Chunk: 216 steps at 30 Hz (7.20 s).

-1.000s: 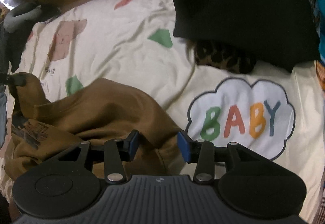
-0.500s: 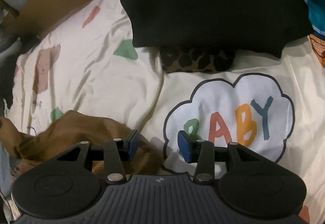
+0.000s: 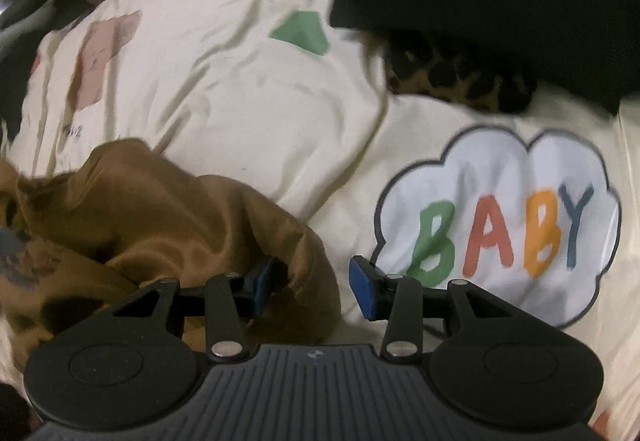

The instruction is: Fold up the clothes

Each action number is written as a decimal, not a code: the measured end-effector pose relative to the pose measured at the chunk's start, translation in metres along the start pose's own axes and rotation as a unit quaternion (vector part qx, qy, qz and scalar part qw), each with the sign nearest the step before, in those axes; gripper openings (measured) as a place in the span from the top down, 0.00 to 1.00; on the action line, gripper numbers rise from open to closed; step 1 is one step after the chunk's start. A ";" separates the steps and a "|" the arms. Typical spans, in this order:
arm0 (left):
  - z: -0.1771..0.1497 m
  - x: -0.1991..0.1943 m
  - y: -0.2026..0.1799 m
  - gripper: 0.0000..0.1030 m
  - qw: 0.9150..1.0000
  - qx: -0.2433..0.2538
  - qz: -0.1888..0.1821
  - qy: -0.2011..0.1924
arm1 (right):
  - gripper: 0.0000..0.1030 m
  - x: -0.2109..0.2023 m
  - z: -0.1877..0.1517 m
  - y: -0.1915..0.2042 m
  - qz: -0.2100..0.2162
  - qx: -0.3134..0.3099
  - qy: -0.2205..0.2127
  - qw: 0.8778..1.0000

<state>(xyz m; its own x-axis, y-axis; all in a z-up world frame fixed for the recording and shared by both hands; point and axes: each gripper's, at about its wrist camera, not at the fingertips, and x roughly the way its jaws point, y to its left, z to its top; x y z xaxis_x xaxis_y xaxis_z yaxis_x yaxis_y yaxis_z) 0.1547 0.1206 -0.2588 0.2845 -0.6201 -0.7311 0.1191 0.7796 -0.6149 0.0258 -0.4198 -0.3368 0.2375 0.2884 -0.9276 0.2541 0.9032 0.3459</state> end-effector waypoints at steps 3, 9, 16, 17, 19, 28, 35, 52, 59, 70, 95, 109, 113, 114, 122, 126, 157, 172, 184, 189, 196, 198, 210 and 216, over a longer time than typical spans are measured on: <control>0.004 -0.004 0.002 0.91 1.000 0.002 0.007 -0.004 | 0.94 0.002 0.002 0.001 0.004 0.009 0.013 1.000; 0.014 -0.022 0.002 0.91 0.999 0.019 0.023 -0.024 | 0.98 -0.015 0.006 0.020 -0.032 -0.014 -0.009 0.999; 0.038 -0.057 0.010 0.92 0.995 0.029 0.058 -0.073 | 0.98 -0.064 0.024 0.044 -0.050 -0.047 -0.091 0.993; 0.042 -0.063 0.011 0.92 0.994 0.029 0.063 -0.081 | 0.98 -0.067 0.028 0.046 -0.052 -0.050 -0.099 0.992; 0.049 -0.075 0.013 0.92 0.992 0.034 0.074 -0.097 | 0.98 -0.073 0.035 0.049 -0.050 -0.055 -0.112 0.991; 0.073 -0.102 0.017 0.92 0.983 0.051 0.110 -0.139 | 0.98 -0.078 0.067 0.089 -0.050 -0.093 -0.149 0.983; 0.085 -0.123 0.040 0.92 0.976 0.037 0.130 -0.169 | 0.98 -0.077 0.098 0.133 -0.054 -0.120 -0.169 0.977; 0.121 -0.087 0.120 0.92 0.978 -0.012 0.127 -0.162 | 0.98 -0.009 0.154 0.202 -0.128 -0.132 -0.144 0.972; 0.125 -0.084 0.121 0.92 0.980 0.010 0.122 -0.157 | 0.98 -0.020 0.151 0.237 -0.166 -0.150 -0.160 0.961; 0.137 -0.078 0.138 0.92 0.975 0.004 0.141 -0.171 | 0.98 -0.015 0.185 0.245 -0.198 -0.184 -0.168 0.948; 0.168 -0.002 0.180 0.77 0.976 -0.045 0.188 -0.100 | 0.97 0.096 0.248 0.228 -0.187 -0.185 -0.118 0.958; 0.146 -0.001 0.178 0.75 0.965 -0.044 0.240 -0.096 | 0.97 0.104 0.224 0.207 -0.187 -0.193 -0.093 0.959; 0.150 -0.010 0.169 0.59 0.956 -0.032 0.264 -0.127 | 0.97 0.103 0.225 0.204 -0.183 -0.189 -0.094 0.960; 0.151 -0.008 0.169 0.58 0.957 -0.031 0.263 -0.118 | 0.97 0.103 0.225 0.204 -0.182 -0.189 -0.094 0.960; 0.143 0.011 0.183 0.52 0.958 -0.034 0.273 -0.079 | 0.97 0.104 0.225 0.204 -0.182 -0.194 -0.092 0.959; 0.138 0.010 0.185 0.59 0.963 -0.039 0.255 -0.078 | 0.97 0.105 0.225 0.203 -0.182 -0.195 -0.093 0.959; 0.158 -0.057 0.173 0.96 0.947 -0.031 0.261 -0.183 | 0.98 0.060 0.288 0.289 -0.181 -0.231 -0.190 0.937; 0.160 -0.022 0.187 0.64 0.949 -0.048 0.272 -0.152 | 0.57 0.090 0.303 0.276 -0.141 -0.179 -0.157 0.961; 0.130 -0.046 0.149 0.43 0.939 -0.061 0.280 -0.192 | 0.56 0.025 0.256 0.249 -0.114 -0.193 -0.169 0.960; 0.100 -0.052 0.121 0.42 0.941 -0.059 0.277 -0.186 | 0.56 0.000 0.215 0.230 -0.105 -0.204 -0.160 0.960; 0.068 -0.032 0.072 0.34 0.955 -0.004 0.254 -0.152 | 0.56 -0.027 0.157 0.205 -0.078 -0.208 -0.163 0.961; 0.062 -0.024 0.058 0.34 0.958 0.018 0.248 -0.142 | 0.57 -0.029 0.144 0.196 -0.074 -0.203 -0.163 0.963; 0.038 0.024 -0.005 0.34 0.970 0.065 0.207 -0.106 | 0.56 -0.014 0.091 0.154 -0.034 -0.156 -0.175 0.972; 0.026 0.058 -0.037 0.34 0.976 0.096 0.178 -0.078 | 0.56 0.016 0.077 0.146 0.022 -0.126 -0.142 0.981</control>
<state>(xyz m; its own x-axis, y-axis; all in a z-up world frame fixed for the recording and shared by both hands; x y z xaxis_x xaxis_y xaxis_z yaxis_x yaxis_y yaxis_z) 0.1913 0.0576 -0.2708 0.4797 -0.2975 -0.8255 0.1579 0.9547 -0.2523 0.1393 -0.3076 -0.2899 0.5044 0.2615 -0.8229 0.0055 0.9520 0.3059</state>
